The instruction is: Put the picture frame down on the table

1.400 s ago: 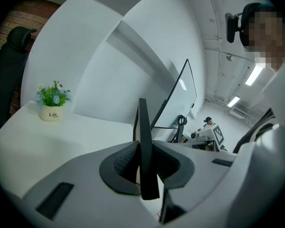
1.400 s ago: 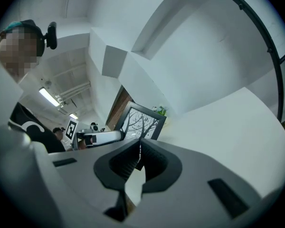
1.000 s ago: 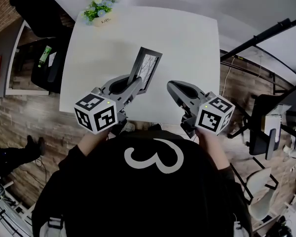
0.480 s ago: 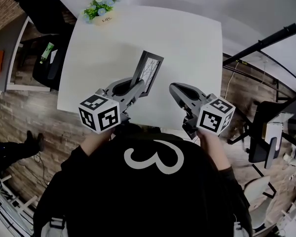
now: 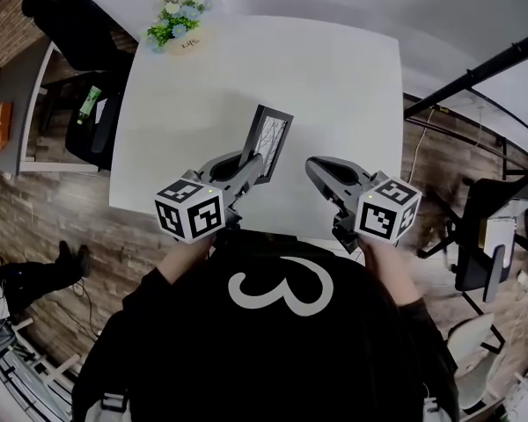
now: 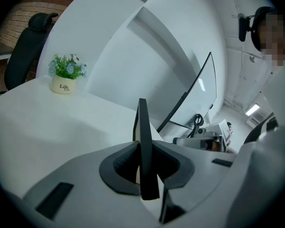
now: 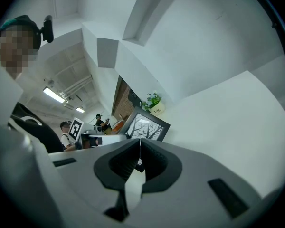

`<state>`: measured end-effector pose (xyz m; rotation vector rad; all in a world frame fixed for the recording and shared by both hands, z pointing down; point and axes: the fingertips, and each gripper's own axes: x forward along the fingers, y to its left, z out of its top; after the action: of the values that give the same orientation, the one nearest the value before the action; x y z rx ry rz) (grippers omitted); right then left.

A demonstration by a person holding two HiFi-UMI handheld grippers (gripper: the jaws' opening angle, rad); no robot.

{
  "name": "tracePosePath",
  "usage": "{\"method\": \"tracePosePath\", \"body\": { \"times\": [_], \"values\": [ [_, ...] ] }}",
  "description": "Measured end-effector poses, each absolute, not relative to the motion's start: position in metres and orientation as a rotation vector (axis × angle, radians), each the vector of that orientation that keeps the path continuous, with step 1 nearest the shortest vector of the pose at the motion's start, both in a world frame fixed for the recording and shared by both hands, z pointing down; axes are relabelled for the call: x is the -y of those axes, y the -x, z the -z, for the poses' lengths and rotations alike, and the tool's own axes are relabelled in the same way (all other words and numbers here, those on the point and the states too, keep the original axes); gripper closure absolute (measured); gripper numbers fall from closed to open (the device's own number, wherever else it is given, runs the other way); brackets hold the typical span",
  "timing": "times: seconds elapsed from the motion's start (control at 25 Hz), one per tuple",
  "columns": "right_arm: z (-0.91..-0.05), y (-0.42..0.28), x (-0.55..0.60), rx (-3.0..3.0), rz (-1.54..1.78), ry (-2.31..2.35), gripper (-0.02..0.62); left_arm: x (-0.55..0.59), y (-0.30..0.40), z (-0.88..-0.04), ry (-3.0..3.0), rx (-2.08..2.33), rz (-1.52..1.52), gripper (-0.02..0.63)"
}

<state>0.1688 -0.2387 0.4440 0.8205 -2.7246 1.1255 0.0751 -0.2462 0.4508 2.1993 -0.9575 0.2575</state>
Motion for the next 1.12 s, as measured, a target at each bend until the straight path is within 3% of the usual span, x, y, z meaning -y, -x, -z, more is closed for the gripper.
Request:
{"method": "tracePosePath", "body": {
  "times": [1.12],
  "values": [
    [-0.466, -0.180, 0.233, 2.675, -1.174, -0.789, 0.571, 0.242, -0.077, -0.504, -2.024, 0.914, -0.233, 0.538]
  ]
}}
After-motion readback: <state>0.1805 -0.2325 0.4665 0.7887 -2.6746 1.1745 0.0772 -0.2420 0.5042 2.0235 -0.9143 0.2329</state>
